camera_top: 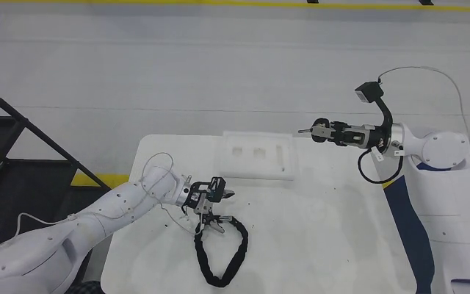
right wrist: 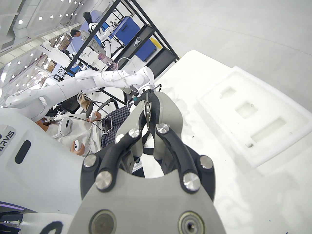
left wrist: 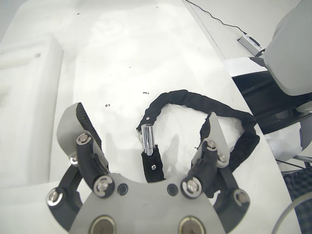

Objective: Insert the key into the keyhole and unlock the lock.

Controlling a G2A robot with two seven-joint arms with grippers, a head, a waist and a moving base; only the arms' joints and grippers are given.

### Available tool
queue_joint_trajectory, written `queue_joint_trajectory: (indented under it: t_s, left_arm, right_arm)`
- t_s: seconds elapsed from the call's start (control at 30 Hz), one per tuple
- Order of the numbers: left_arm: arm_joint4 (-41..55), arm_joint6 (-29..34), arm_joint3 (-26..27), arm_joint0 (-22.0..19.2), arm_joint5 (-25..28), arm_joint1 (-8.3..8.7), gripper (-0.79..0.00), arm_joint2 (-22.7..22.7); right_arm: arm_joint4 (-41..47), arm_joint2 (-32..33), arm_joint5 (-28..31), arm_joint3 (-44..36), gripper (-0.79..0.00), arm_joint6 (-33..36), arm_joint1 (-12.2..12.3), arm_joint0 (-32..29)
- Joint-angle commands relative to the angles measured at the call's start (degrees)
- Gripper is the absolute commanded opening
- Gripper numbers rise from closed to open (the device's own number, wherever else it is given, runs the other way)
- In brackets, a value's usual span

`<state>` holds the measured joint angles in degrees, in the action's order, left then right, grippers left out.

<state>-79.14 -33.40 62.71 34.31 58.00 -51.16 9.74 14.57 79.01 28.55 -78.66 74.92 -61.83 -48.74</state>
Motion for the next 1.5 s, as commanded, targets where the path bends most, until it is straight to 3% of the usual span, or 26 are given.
queue_joint_trajectory:
  t_s: [0.0,0.33,0.97,1.23,1.47]
  left_arm:
    - [-1.8,-0.9,-1.7,0.3,0.0,-0.56,0.0,0.0]
    - [-9.7,-9.7,-8.3,1.5,0.0,-3.56,0.0,0.0]
    - [-8.7,-8.9,-8.5,1.9,-1.2,-3.55,0.0,0.5]
    - [-5.3,-3.4,-8.2,5.4,-7.2,-1.98,0.0,4.0]
    - [-10.1,-6.5,-3.8,8.8,-12.6,0.37,0.0,5.4]
  right_arm:
    - [0.0,0.0,0.0,0.0,-0.785,0.0,0.0,0.0]
    - [0.0,0.0,0.0,0.0,-0.785,0.0,0.0,0.0]
    - [0.0,0.0,0.0,0.0,-0.785,0.0,0.0,0.0]
    - [0.0,0.0,0.0,0.0,-0.785,0.0,0.0,0.0]
    - [0.0,0.0,0.0,0.0,-0.785,0.0,0.0,0.0]
